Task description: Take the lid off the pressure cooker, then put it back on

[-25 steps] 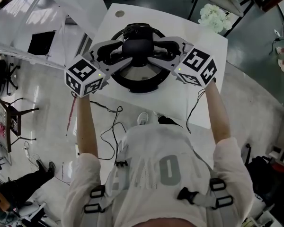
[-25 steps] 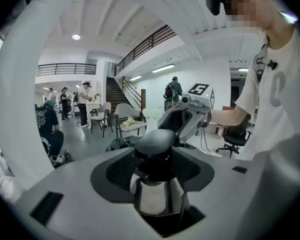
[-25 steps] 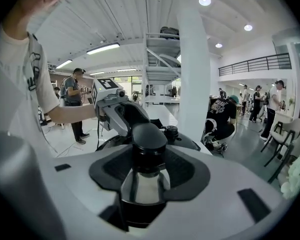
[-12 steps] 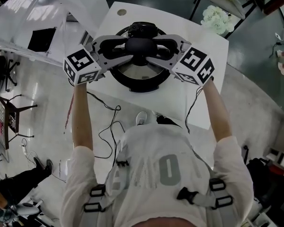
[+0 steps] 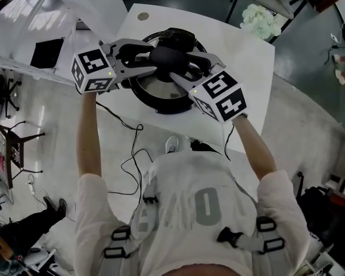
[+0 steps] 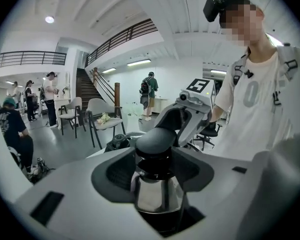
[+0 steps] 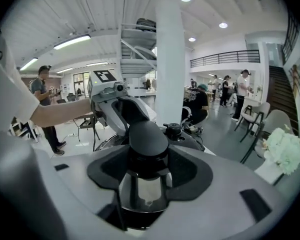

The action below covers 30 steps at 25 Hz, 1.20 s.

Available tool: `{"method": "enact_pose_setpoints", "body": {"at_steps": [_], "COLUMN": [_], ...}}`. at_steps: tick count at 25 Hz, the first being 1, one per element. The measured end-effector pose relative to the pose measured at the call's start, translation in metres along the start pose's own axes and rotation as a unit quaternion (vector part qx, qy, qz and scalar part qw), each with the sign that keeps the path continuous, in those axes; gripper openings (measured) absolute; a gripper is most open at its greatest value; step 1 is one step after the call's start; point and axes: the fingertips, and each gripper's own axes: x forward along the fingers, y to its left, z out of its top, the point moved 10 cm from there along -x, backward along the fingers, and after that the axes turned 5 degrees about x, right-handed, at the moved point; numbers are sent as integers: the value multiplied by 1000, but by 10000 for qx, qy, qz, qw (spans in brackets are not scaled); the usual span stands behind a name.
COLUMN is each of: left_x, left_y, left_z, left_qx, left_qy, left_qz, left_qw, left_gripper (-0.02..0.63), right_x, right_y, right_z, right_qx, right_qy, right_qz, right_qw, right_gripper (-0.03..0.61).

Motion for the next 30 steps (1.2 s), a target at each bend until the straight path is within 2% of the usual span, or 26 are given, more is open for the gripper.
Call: {"method": "enact_pose_setpoints", "body": {"at_steps": [7, 17, 26, 30], "left_x": [1, 8, 6, -5], "left_y": [-5, -1, -5, -7], "left_z": [-6, -3, 2, 16], "left_qx": [-160, -324, -86, 96], "left_qy": [-431, -168, -170, -249], "left_qz": [194, -160, 51, 183], "left_qw": [9988, 9992, 9998, 9995], "left_gripper": [225, 229, 229, 229], "right_x": [-3, -4, -9, -16], "right_y": [8, 5, 1, 3], "right_z": [1, -6, -10, 2], "right_qx": [310, 181, 24, -163], "right_qy": [88, -182, -508, -720], "right_qz": [-427, -236, -97, -88], "right_qw": [9986, 9994, 9987, 9972], "right_gripper": [241, 241, 239, 239]}}
